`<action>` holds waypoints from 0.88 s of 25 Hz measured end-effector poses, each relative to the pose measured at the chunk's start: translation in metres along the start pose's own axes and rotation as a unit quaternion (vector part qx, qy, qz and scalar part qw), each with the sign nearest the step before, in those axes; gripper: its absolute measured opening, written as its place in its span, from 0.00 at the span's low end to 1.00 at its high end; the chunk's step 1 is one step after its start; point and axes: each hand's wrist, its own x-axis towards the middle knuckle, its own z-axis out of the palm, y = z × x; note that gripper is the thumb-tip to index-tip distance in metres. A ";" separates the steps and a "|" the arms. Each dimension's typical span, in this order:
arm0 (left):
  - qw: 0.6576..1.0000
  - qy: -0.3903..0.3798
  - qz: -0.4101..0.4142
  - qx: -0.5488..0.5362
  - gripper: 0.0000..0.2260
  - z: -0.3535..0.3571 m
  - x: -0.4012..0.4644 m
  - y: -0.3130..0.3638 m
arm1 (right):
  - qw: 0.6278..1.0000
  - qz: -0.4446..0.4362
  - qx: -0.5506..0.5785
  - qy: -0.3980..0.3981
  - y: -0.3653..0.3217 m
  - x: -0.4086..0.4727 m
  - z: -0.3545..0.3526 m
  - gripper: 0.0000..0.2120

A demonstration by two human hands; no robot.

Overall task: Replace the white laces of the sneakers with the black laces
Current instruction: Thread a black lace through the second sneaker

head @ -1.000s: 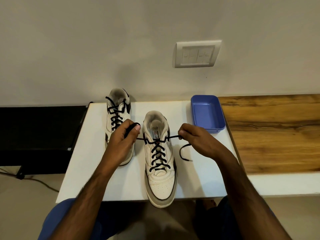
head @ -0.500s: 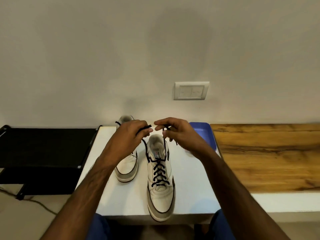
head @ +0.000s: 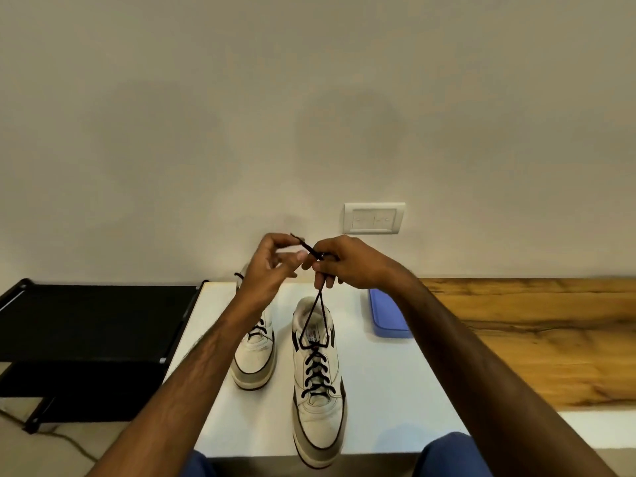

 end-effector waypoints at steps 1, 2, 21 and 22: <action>0.998 -0.046 -0.026 0.028 0.13 0.005 -0.004 -0.008 | 1.000 -0.006 -0.016 0.011 -0.002 0.000 -0.008 0.07; 0.991 -0.105 -0.045 0.077 0.12 0.011 -0.008 -0.017 | 0.999 -0.012 -0.030 0.033 -0.003 0.000 -0.015 0.07; 0.987 0.095 -0.128 0.022 0.06 0.014 0.011 -0.094 | 0.978 0.069 0.189 0.058 0.097 0.018 0.112 0.12; 0.985 0.106 -0.129 0.037 0.06 0.013 0.012 -0.100 | 0.963 0.086 0.251 0.042 0.094 0.014 0.110 0.12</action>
